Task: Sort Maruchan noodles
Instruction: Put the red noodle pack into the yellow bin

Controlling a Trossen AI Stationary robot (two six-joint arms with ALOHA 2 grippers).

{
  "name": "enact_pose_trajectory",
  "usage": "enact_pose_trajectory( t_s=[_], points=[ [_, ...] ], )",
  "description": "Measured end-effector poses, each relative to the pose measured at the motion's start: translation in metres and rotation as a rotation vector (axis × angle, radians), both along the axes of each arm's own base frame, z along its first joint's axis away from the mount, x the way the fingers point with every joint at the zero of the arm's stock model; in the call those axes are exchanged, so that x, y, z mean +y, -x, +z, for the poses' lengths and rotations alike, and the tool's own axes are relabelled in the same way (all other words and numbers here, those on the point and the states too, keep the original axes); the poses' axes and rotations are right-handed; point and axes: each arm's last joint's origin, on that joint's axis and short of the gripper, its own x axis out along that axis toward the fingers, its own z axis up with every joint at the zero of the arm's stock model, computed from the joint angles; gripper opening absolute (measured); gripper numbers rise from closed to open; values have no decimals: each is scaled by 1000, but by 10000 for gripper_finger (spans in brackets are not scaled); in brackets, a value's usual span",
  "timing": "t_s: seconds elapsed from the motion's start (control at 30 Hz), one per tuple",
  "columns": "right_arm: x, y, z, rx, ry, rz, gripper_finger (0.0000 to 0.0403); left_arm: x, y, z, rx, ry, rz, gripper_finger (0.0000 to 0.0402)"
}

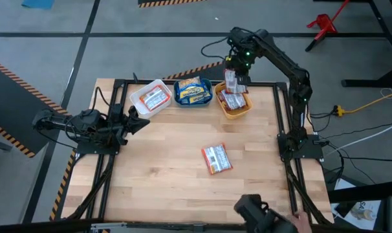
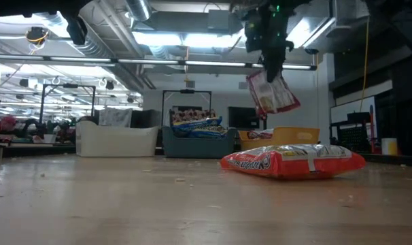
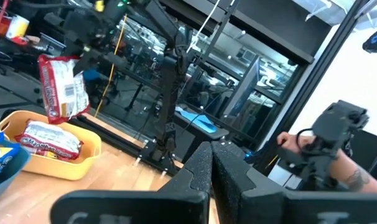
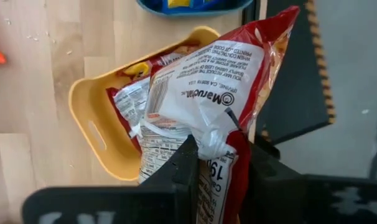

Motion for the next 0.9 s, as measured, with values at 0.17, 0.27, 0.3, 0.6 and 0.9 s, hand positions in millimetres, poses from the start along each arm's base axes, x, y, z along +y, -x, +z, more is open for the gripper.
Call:
enact_pose_trajectory(
  t_s=[0.17, 0.27, 0.3, 0.6, 0.9],
  points=[
    [20, 0, 18, -1, 71, 32, 56, 0, 0, 0, 2, -19, 4, 0],
    [27, 1, 24, -17, 83, 41, 58, 0, 0, 0, 1, -20, 3, 0],
    [30, 1, 25, -24, 77, 44, 59, 0, 0, 0, 2, -20, 4, 0],
    [48, 3, -20, 101, -79, 141, 60, 0, 0, 0, 2, -21, 3, 0],
    [51, 6, -56, 211, -144, 254, 60, 1, 0, 0, 4, -21, 33, 0]
  ],
)
